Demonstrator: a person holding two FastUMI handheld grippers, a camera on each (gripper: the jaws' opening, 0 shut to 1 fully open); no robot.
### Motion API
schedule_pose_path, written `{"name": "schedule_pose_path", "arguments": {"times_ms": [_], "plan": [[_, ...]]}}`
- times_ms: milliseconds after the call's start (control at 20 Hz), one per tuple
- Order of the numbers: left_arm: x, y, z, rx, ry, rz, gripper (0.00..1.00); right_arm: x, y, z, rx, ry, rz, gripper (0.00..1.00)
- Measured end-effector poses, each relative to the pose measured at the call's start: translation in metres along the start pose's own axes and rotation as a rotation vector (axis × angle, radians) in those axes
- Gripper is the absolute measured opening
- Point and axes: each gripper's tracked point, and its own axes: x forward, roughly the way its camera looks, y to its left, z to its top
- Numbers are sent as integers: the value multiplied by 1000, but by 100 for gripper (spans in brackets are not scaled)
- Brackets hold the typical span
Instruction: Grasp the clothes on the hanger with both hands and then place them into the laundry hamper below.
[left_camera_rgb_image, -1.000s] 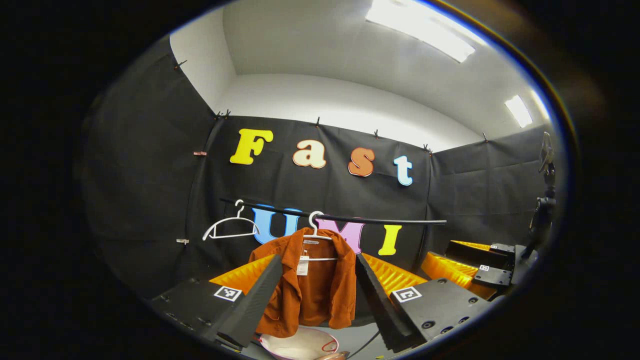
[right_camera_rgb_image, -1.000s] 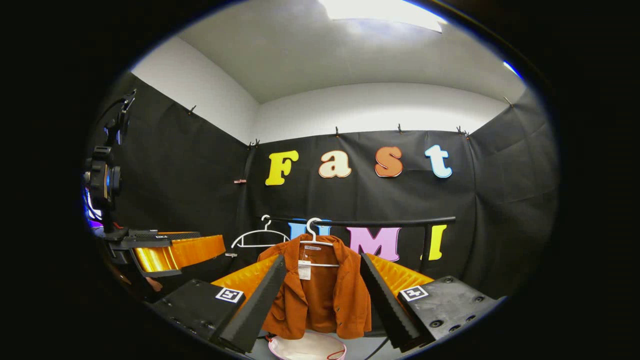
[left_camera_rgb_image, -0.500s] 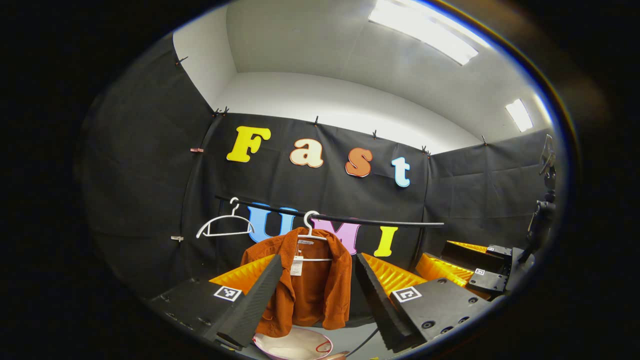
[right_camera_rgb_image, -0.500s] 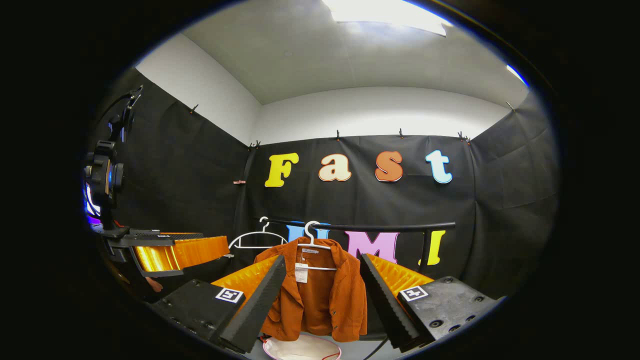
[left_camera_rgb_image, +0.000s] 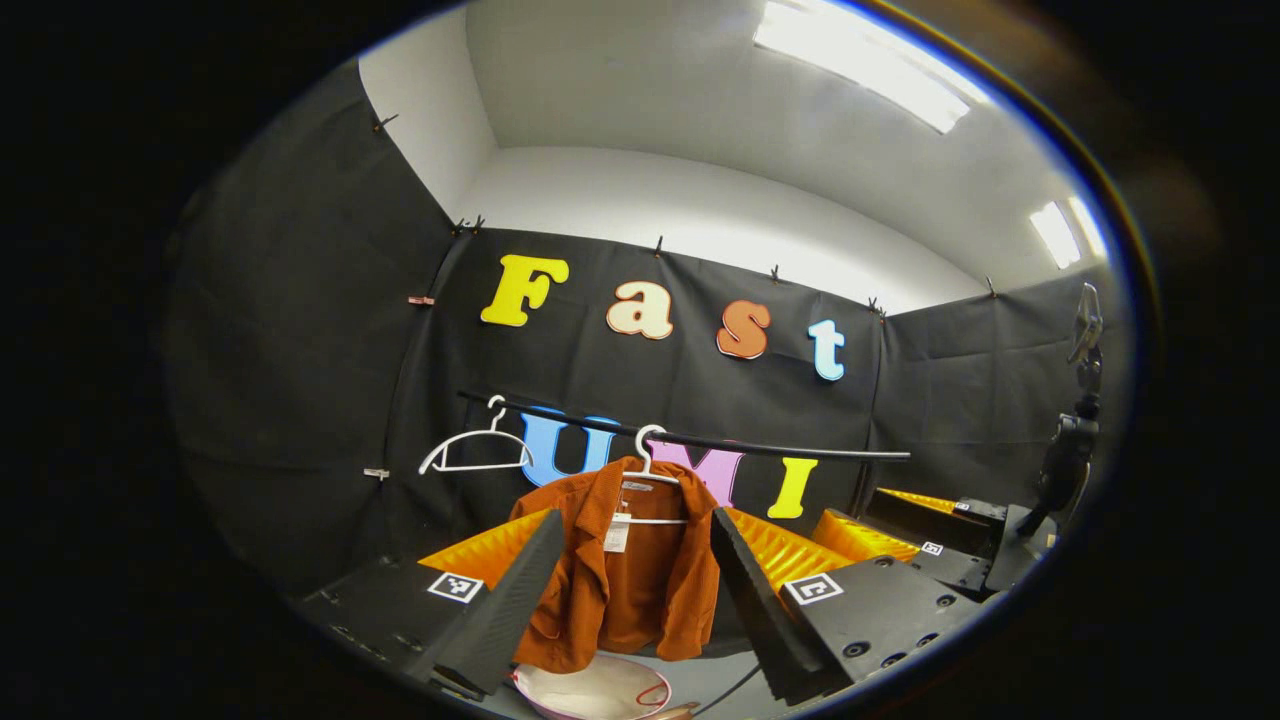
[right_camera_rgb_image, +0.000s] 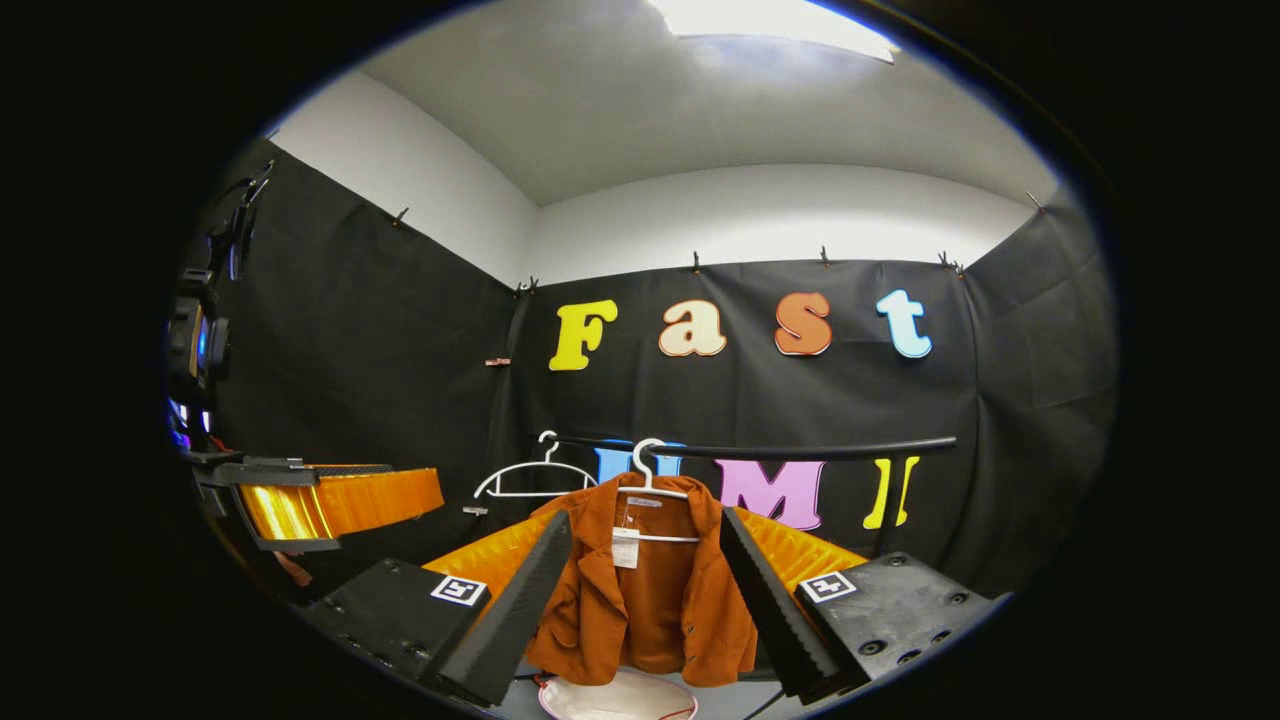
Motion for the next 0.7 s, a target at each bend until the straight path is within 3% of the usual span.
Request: {"name": "schedule_pose_path", "arguments": {"times_ms": [700], "plan": [[-11,27,2,-20,-1,-33,93,4,33,-8,-33,25,-20,98]]}}
